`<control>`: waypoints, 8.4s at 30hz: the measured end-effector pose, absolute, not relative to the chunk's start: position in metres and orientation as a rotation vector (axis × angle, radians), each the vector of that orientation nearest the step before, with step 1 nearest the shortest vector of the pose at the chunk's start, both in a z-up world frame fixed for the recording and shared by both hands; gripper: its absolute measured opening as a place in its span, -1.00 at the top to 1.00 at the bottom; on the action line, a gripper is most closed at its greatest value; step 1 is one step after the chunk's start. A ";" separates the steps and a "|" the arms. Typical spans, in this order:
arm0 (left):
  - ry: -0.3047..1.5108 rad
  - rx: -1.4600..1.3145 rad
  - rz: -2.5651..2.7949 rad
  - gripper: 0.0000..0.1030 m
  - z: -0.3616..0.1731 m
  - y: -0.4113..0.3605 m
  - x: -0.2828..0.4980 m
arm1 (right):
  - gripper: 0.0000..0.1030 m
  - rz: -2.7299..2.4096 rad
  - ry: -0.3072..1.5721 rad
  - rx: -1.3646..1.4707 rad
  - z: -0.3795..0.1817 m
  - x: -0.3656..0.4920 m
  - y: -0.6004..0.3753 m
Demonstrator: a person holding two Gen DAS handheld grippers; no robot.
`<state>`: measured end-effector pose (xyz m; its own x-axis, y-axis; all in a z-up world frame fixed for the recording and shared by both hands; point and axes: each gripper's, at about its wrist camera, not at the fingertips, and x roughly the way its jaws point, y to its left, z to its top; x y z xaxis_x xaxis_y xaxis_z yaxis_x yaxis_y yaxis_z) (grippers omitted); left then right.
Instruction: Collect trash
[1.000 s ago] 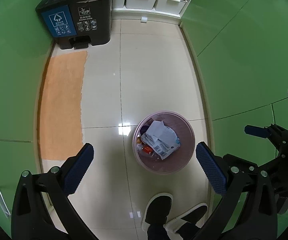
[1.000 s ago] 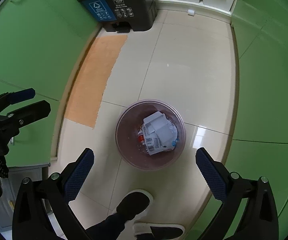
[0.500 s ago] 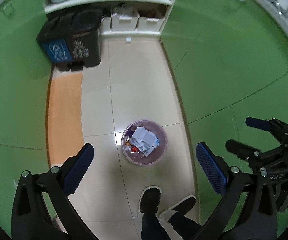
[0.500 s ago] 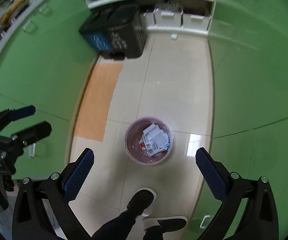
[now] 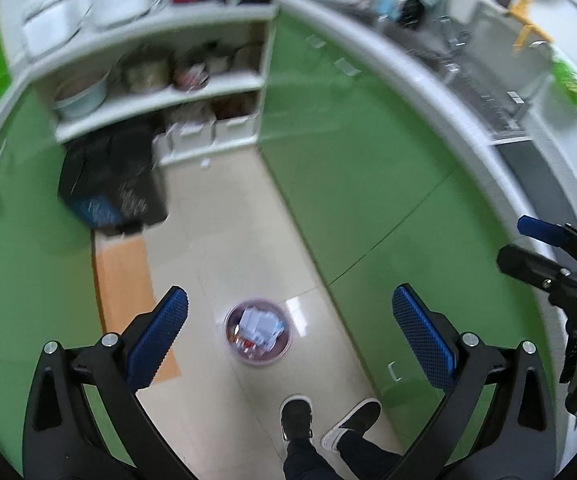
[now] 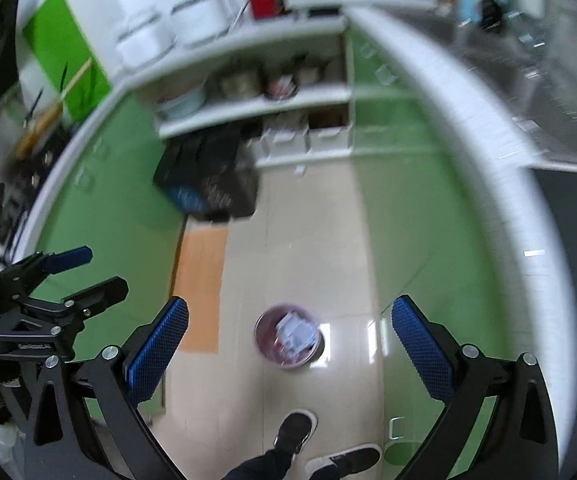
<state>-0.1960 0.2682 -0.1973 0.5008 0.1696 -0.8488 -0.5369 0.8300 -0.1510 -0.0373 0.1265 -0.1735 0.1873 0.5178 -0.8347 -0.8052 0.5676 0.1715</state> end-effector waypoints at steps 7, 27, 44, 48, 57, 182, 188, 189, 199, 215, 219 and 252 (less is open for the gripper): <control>0.911 -0.299 0.271 -0.95 -0.134 0.222 -0.137 | -0.89 0.784 0.911 -0.218 -0.107 -0.010 0.041; 0.843 -0.073 -0.112 -0.95 -0.049 0.050 -0.020 | -0.89 0.343 0.805 -0.040 -0.033 0.020 -0.200; 0.880 -0.027 -0.181 -0.95 -0.038 -0.021 0.003 | -0.89 0.309 0.868 -0.060 -0.027 0.031 -0.261; 0.889 -0.015 -0.189 -0.95 -0.038 -0.028 0.007 | -0.89 0.307 0.869 -0.054 -0.027 0.029 -0.267; 0.884 0.002 -0.186 -0.95 -0.036 -0.032 0.006 | -0.89 0.329 0.877 -0.035 -0.031 0.025 -0.271; 0.866 -0.078 -0.052 -0.95 -0.017 -0.010 0.006 | -0.89 0.405 0.837 -0.072 -0.023 0.030 -0.255; 0.864 -0.079 -0.049 -0.95 -0.016 -0.010 0.006 | -0.89 0.404 0.837 -0.071 -0.022 0.030 -0.255; 0.865 -0.080 -0.050 -0.95 -0.016 -0.011 0.007 | -0.89 0.403 0.836 -0.071 -0.023 0.030 -0.256; 0.866 -0.074 -0.053 -0.95 -0.016 -0.013 0.007 | -0.89 0.404 0.839 -0.075 -0.022 0.031 -0.256; 0.862 -0.078 -0.053 -0.95 -0.017 -0.011 0.006 | -0.89 0.405 0.839 -0.077 -0.022 0.030 -0.256; 0.864 -0.082 -0.054 -0.95 -0.016 -0.010 0.007 | -0.89 0.404 0.840 -0.078 -0.022 0.029 -0.257; 0.825 -0.078 0.016 -0.95 -0.012 -0.013 0.012 | -0.89 0.403 0.840 -0.074 -0.027 0.039 -0.273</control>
<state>0.0121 -0.0132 -0.0118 0.6789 -0.0162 -0.7341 -0.0443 0.9970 -0.0629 0.0387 -0.2733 -0.0269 0.5969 0.3179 -0.7366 -0.3754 0.9221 0.0938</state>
